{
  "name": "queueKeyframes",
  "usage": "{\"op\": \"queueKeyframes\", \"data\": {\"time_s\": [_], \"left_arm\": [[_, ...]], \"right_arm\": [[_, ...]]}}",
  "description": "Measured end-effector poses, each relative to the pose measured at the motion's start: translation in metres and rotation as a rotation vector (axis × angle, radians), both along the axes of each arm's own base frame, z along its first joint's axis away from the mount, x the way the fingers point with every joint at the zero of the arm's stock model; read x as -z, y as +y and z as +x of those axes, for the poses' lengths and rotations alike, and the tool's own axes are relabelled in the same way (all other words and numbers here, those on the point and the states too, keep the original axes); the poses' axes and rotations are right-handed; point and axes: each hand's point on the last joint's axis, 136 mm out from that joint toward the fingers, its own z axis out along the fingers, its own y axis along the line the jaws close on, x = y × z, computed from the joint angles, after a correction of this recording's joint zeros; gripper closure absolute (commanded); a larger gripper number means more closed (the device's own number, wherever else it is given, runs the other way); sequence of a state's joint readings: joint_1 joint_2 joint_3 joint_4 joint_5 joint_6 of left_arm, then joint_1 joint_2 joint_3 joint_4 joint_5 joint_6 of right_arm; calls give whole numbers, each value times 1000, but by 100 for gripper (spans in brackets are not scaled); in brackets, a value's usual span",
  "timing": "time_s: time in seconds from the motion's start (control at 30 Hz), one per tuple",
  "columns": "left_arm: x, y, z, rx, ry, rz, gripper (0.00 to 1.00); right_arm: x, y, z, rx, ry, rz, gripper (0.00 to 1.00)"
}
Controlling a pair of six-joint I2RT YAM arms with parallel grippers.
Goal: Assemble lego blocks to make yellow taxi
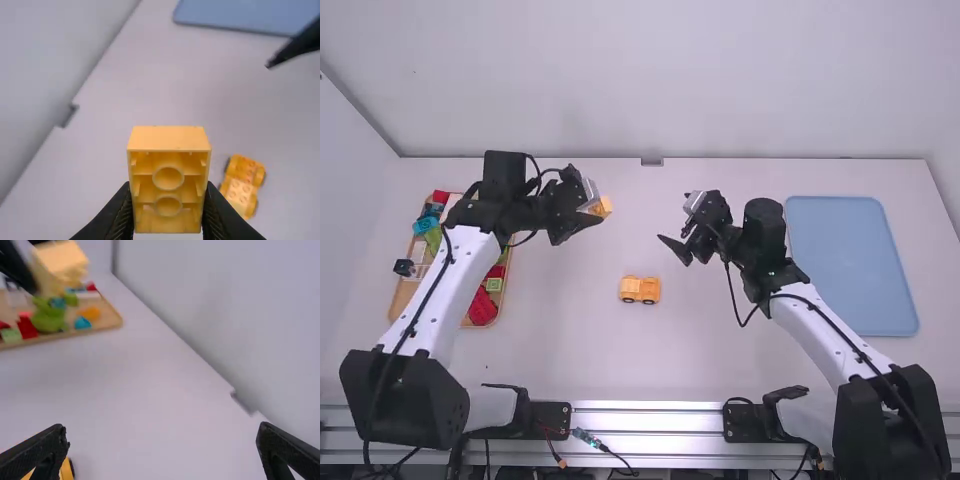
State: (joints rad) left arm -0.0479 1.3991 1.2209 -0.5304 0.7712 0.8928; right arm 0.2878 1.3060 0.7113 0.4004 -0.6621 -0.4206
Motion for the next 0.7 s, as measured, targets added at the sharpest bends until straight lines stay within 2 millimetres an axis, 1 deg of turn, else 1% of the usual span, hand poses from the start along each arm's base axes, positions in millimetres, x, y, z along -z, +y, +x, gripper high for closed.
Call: {"op": "queueKeyframes", "data": {"time_s": [0.13,0.23,0.33,0.37,0.43,0.47,0.5,0.53,0.6,0.7], "left_arm": [[-14,-6,-6,11,19,-60,98],[-20,-11,-12,30,49,-94,98],[-23,-19,-22,95,57,-139,98],[-22,-20,-24,111,53,-146,98],[-15,-29,-36,183,55,-185,98],[-10,-33,-41,212,63,-205,98],[-7,-34,-43,221,66,-213,98],[-1,-37,-48,247,68,-234,98],[8,-40,-52,271,67,-266,98],[12,-43,-54,295,52,-302,98]], "right_arm": [[-17,11,-13,-108,-49,54,1],[-24,17,-22,-172,-71,77,1],[-32,20,-35,-268,-82,109,0],[-32,20,-37,-277,-79,112,1],[-37,19,-45,-334,-74,140,2],[-40,18,-48,-356,-78,152,4],[-43,18,-50,-371,-83,161,5],[-47,18,-53,-400,-91,177,6],[-52,19,-57,-458,-96,206,6],[-54,21,-60,-514,-92,236,9]]}}
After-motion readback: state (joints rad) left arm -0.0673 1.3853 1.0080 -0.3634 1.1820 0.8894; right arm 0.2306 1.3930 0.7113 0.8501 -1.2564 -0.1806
